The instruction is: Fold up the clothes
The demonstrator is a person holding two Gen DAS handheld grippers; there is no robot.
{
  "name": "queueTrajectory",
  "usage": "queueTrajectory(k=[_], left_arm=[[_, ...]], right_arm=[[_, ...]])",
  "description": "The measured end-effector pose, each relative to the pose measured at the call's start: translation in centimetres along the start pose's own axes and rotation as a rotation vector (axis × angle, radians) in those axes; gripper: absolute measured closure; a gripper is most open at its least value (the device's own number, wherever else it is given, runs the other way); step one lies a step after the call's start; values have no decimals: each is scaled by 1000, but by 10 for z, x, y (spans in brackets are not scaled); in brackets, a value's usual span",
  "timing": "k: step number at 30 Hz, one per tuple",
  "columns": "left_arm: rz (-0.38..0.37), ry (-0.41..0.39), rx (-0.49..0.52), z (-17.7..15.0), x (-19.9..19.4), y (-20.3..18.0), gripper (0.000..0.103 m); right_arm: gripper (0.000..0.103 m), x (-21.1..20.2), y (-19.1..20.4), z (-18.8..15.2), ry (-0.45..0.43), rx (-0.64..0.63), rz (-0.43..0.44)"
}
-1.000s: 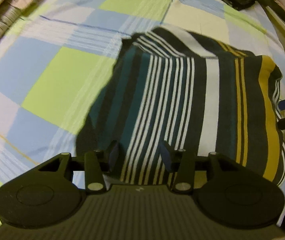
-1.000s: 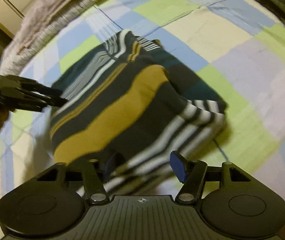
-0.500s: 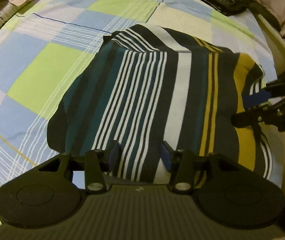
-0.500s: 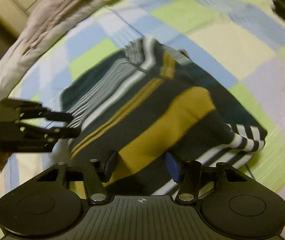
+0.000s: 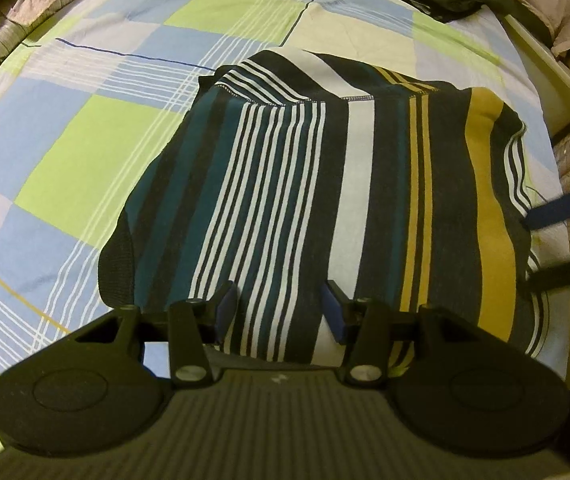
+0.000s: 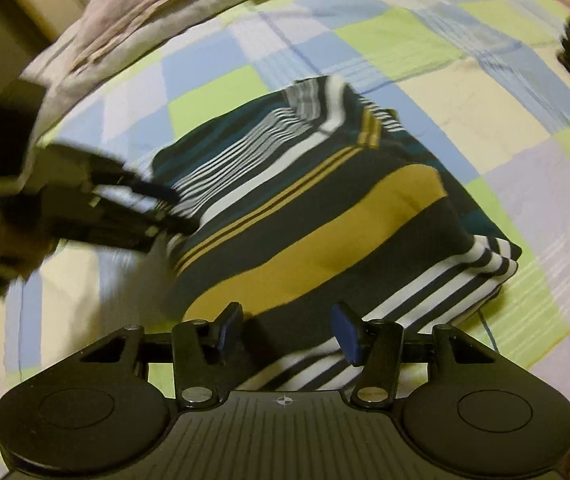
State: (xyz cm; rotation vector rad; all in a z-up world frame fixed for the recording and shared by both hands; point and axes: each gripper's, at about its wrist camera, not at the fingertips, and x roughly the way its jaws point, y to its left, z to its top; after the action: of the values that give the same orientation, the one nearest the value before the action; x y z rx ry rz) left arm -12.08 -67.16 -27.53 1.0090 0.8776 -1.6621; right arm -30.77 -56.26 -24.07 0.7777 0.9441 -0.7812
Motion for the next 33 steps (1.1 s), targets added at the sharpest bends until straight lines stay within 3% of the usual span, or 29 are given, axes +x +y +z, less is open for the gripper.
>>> queueTrajectory(k=[10, 15, 17, 18, 19, 24, 31, 33], left_arm=[[26, -22, 46, -2, -6, -6, 59], [89, -43, 148, -8, -26, -12, 56], [131, -71, 195, -15, -38, -12, 50], [148, -87, 214, -20, -44, -11, 48], [166, -102, 238, -26, -49, -9, 45], [264, -131, 437, -59, -55, -12, 42], [294, -159, 760, -96, -37, -36, 27], [291, -179, 847, -101, -29, -43, 26]], right_arm=[[50, 1, 40, -24, 24, -126, -15], [50, 7, 57, -34, 33, -268, -76], [44, 11, 63, -38, 45, -332, -108], [33, 14, 67, -40, 48, -366, -118], [30, 16, 71, -43, 45, -403, -130], [30, 36, 96, -61, 18, -626, -240], [30, 91, 109, -93, 5, -904, -474], [30, 98, 102, -98, -1, -941, -495]])
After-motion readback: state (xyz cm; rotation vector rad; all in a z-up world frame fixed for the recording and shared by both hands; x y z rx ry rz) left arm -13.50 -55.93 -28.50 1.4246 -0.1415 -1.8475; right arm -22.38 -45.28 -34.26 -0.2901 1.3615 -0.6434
